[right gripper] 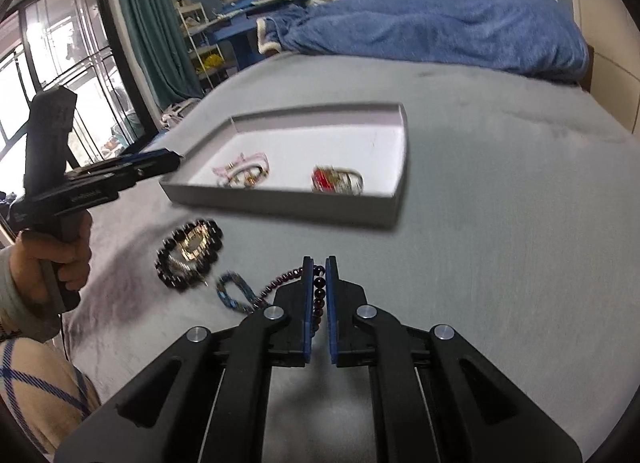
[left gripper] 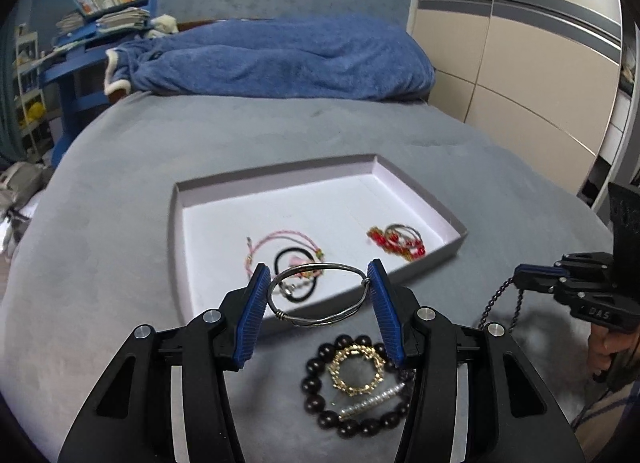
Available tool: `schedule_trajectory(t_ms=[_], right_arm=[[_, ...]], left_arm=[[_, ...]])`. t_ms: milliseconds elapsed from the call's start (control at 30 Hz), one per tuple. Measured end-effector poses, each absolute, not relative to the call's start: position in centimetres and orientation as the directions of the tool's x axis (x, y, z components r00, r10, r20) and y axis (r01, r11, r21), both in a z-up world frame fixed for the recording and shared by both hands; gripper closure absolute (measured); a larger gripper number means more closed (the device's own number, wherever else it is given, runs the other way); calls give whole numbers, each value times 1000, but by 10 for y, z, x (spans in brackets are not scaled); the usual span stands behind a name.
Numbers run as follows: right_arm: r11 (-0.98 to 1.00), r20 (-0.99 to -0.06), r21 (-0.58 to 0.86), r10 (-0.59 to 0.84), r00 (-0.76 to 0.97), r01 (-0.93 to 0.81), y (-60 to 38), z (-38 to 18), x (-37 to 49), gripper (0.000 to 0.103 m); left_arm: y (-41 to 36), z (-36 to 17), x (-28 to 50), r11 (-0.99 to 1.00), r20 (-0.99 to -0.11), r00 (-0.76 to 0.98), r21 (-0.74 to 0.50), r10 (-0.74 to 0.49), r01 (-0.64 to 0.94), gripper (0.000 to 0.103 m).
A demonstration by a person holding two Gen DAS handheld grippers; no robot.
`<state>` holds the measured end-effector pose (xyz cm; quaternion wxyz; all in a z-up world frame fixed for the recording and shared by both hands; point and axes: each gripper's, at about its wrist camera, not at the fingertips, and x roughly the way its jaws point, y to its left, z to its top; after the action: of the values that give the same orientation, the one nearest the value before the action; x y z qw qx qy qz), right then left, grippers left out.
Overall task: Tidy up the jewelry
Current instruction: 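Grasp the thin silver wire bangle with the left tool while the right tool lifts the dark red bracelet, then carry both held bracelets into the gray box and open both tools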
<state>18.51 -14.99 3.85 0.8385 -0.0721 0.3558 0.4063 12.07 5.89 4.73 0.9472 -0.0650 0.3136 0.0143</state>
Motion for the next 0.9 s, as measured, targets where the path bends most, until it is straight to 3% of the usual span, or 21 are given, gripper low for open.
schedule_trajectory(t_ms=[600,900], right_arm=[[633,-584,108,664,466,-767,-88,106,234,97],[598,-633,132,664,397,-790,-36,86,255,97]], left_arm=[[82,49,169,989,-604,795,-84,47,-122,51],[85,23,195,988,-655,754,-75,51,-132,51]])
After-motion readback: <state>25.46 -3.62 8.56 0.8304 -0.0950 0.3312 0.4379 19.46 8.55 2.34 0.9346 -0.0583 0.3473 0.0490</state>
